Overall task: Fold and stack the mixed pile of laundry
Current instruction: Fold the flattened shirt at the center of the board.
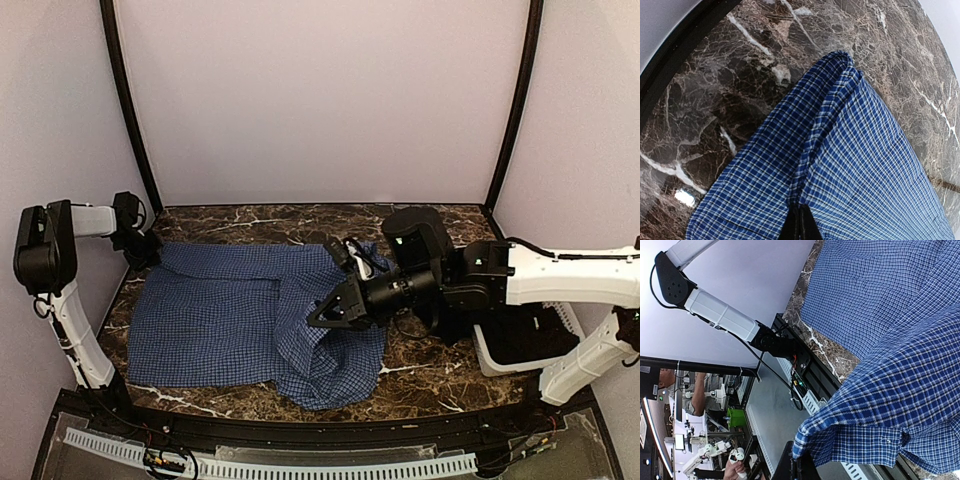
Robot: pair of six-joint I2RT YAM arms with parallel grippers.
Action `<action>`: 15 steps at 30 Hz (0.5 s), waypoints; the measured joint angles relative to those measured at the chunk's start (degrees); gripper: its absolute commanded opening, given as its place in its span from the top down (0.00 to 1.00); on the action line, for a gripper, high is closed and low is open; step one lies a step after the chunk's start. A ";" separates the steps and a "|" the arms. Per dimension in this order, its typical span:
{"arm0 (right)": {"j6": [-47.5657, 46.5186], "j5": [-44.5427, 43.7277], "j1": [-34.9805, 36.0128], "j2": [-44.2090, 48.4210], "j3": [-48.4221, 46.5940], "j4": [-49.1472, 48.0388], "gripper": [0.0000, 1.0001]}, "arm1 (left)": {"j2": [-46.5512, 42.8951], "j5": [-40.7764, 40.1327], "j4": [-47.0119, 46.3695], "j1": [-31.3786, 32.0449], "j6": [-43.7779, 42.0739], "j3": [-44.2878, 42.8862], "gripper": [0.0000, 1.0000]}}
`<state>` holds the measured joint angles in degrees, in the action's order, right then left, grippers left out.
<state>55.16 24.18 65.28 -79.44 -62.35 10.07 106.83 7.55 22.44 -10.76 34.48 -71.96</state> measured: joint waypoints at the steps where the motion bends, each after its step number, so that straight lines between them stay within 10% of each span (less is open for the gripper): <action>1: 0.07 0.02 0.00 -0.17 0.00 -0.04 1.00 | 0.04 -0.11 0.00 0.00 0.00 0.00 1.00; 15: -1.29 0.24 1.86 -0.50 -8.35 1.73 1.00 | 0.04 -0.72 0.07 0.00 -0.02 -0.02 1.00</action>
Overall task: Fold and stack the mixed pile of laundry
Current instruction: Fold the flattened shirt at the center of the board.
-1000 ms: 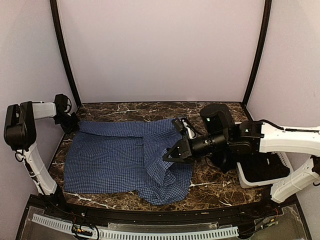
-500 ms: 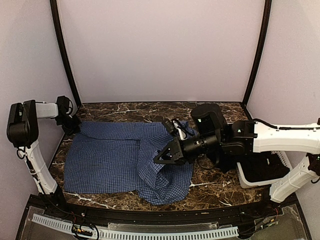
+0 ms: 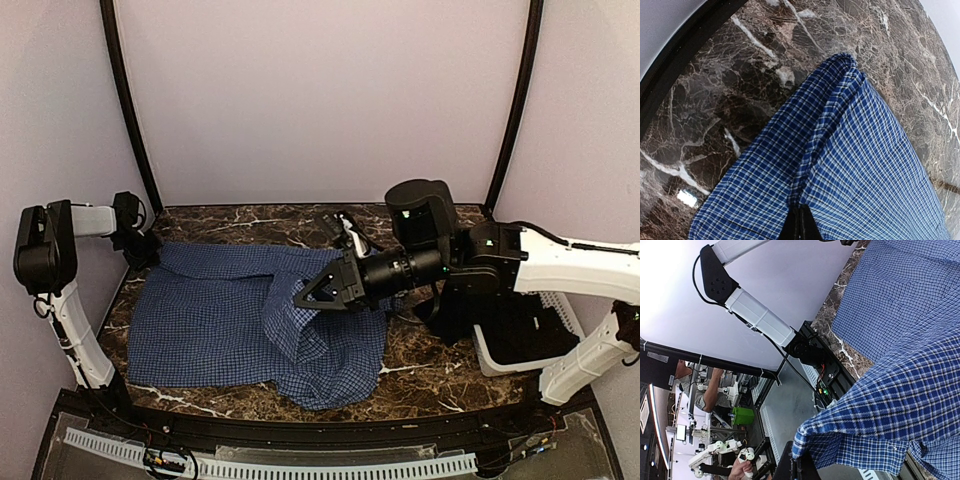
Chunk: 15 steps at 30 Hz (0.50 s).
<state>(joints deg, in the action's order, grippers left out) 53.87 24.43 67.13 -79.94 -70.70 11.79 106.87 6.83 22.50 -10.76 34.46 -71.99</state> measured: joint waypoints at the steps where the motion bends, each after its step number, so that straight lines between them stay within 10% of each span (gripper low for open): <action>1: -0.02 -0.09 0.02 0.15 0.00 0.33 1.00 | 0.00 -0.07 0.00 0.00 0.00 0.00 1.00; 15: 0.04 -2.38 0.11 0.46 0.00 5.38 1.00 | 0.00 -0.90 0.44 0.00 -1.07 0.35 0.95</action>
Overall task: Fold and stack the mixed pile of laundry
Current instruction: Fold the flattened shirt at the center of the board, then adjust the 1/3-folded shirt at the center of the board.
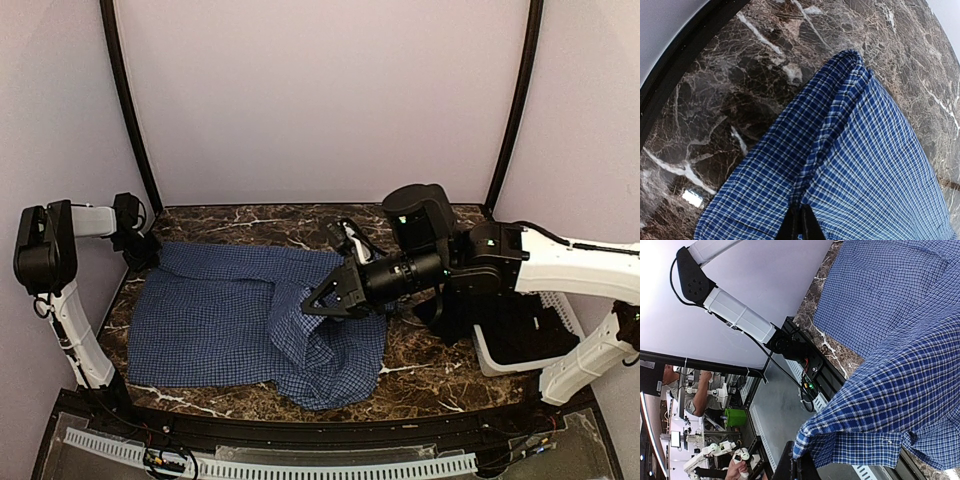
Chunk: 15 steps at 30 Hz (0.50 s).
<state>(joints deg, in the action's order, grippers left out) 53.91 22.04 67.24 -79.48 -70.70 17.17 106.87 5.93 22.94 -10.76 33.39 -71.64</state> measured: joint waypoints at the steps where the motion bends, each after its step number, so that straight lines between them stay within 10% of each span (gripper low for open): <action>1: 0.00 -0.07 -0.02 0.00 0.00 0.04 1.00 | 0.00 -0.20 0.07 0.00 -0.04 0.00 0.95; 5: -0.42 -0.31 -0.66 0.00 0.00 0.50 1.00 | 0.07 -0.92 0.63 0.00 -0.20 0.00 0.88; 10: -2.27 -1.20 -3.21 0.55 -0.61 4.15 1.00 | 0.33 -0.83 1.42 0.00 -0.74 0.00 0.43; 15: -4.85 -0.57 -5.99 0.22 -2.54 5.88 1.00 | -5.49 2.32 -0.70 0.72 -2.21 4.59 0.31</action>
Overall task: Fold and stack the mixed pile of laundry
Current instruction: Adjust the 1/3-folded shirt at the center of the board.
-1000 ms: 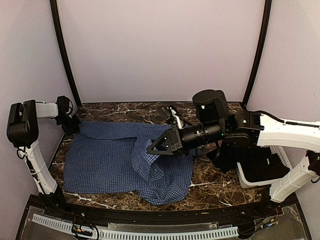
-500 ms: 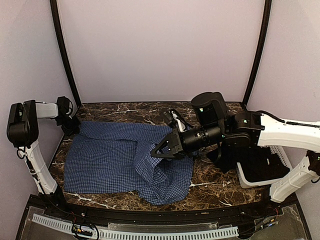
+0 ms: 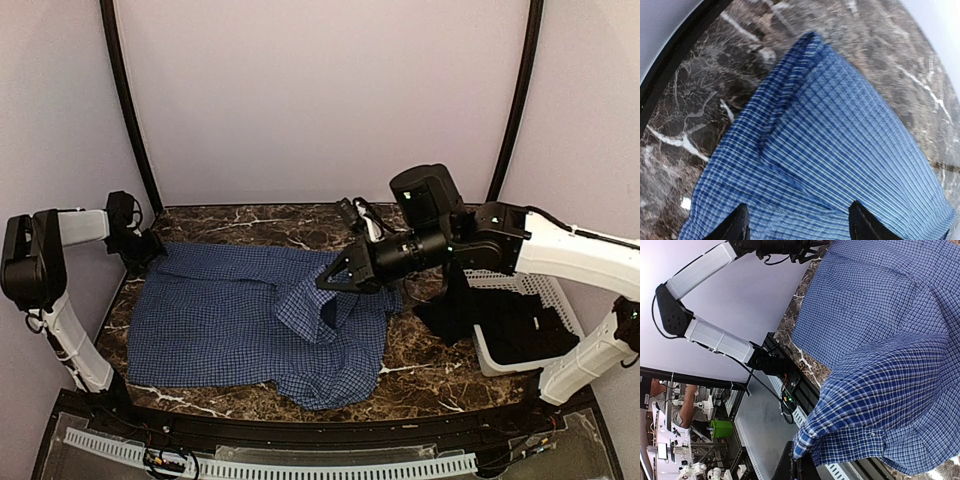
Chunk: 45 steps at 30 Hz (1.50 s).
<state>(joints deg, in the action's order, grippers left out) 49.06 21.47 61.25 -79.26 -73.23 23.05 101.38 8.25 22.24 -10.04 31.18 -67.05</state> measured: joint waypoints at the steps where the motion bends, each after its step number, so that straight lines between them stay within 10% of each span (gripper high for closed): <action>1: -0.70 0.35 -0.42 -0.68 -0.79 0.22 1.00 | -2.82 0.59 -0.11 0.44 -0.37 1.22 0.31; 13: -10.40 3.91 -7.69 -20.02 -15.80 1.09 1.00 | -34.60 7.43 -10.14 14.93 -7.26 10.64 0.20; 28: -11.87 12.66 -11.21 -51.41 -42.64 -1.36 1.00 | -37.35 5.66 -13.20 20.68 -9.03 17.40 0.23; 45: -0.46 21.42 -19.15 -32.46 -13.90 -22.21 1.00 | -20.70 -8.83 -4.76 19.65 -3.48 10.19 0.41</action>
<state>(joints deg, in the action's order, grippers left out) 48.60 42.89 42.11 -111.72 -87.13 0.84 80.68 -0.58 17.47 9.61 27.70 -56.86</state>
